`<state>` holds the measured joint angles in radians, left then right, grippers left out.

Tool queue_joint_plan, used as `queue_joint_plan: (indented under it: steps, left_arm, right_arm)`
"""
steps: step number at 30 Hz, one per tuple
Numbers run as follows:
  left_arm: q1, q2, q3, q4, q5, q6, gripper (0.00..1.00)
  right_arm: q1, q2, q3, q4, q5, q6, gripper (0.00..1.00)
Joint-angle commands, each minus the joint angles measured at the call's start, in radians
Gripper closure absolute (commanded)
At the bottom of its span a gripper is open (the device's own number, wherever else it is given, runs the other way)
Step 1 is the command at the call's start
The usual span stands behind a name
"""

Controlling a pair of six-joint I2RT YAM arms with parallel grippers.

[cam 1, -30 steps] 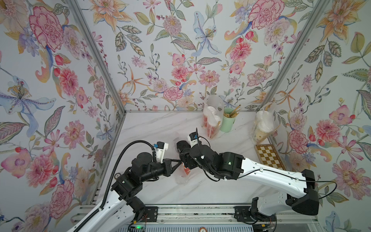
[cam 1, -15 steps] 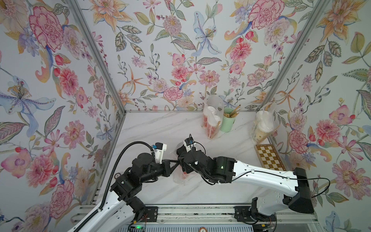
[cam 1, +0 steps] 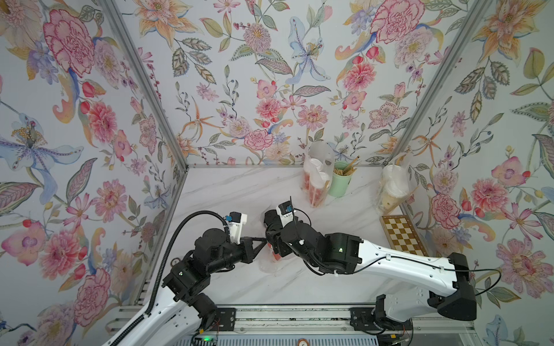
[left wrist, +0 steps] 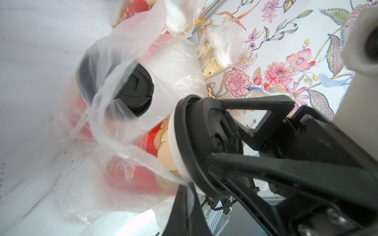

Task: Pack milk tea into plastic carrier bags
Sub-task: Place the milk tea cup in the plastic carrier bag.

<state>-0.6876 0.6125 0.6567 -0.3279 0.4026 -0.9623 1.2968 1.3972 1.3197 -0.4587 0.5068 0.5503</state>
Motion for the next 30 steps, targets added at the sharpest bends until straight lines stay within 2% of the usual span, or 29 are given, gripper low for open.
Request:
queue_joint_plan:
  steps: [1,8,21,30]
  left_arm:
    - [-0.009,-0.016,0.000,0.014,-0.016,-0.005,0.98]
    - [-0.009,-0.035,-0.008,0.028,-0.013,-0.016,0.97]
    - [-0.009,-0.039,0.027,0.041,-0.021,-0.018,0.98]
    - [-0.009,-0.036,0.038,0.033,-0.039,-0.014,0.98]
  right_arm:
    - [0.016,-0.045,-0.034,0.102,-0.003,0.038,0.62]
    - [0.019,-0.046,-0.120,0.203,0.007,0.057,0.65]
    - [0.026,0.055,-0.149,0.145,0.035,0.009,0.66]
    - [0.027,0.048,-0.171,0.141,0.025,-0.016,0.66]
